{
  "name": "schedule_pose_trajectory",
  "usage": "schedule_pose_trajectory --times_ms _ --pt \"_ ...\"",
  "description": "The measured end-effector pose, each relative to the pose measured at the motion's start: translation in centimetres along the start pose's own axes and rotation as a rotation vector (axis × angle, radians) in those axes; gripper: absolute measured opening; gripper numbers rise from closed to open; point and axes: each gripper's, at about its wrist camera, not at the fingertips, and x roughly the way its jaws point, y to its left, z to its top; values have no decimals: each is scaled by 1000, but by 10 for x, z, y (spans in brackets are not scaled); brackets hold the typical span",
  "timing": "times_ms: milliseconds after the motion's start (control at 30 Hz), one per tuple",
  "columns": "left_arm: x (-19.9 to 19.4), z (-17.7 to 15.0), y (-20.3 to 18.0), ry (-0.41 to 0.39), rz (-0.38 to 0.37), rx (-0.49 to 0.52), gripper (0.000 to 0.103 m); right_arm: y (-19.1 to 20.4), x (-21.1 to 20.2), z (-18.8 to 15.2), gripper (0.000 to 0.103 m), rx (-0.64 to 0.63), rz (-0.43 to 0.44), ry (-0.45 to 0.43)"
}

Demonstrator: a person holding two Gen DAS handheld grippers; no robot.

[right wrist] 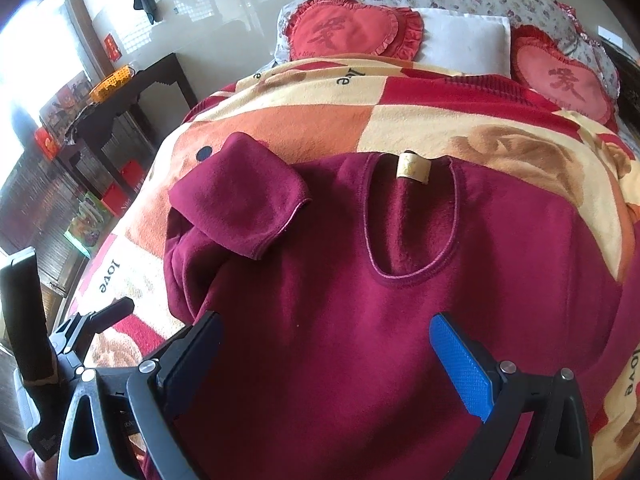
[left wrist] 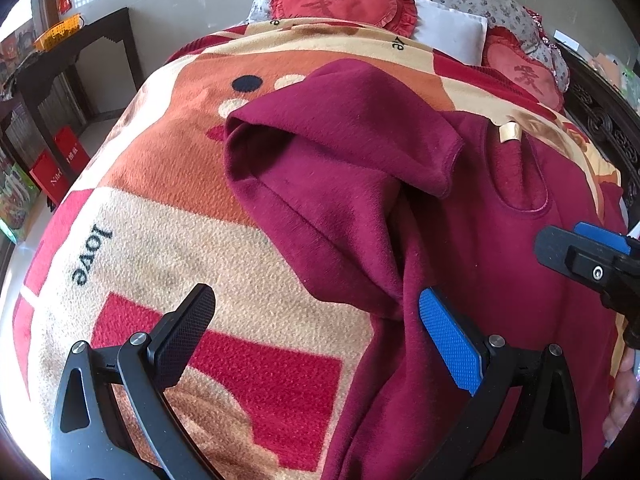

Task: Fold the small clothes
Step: 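Grasp the sweatshirt sleeve with the right gripper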

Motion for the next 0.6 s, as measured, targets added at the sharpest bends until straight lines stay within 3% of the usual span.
schedule_pose_trajectory --times_ms 300,600 --pt "9 -3 11 23 -27 -38 103 7 20 21 103 3 42 -22" --pt "14 -2 20 48 -73 -68 103 11 63 52 89 54 71 -3"
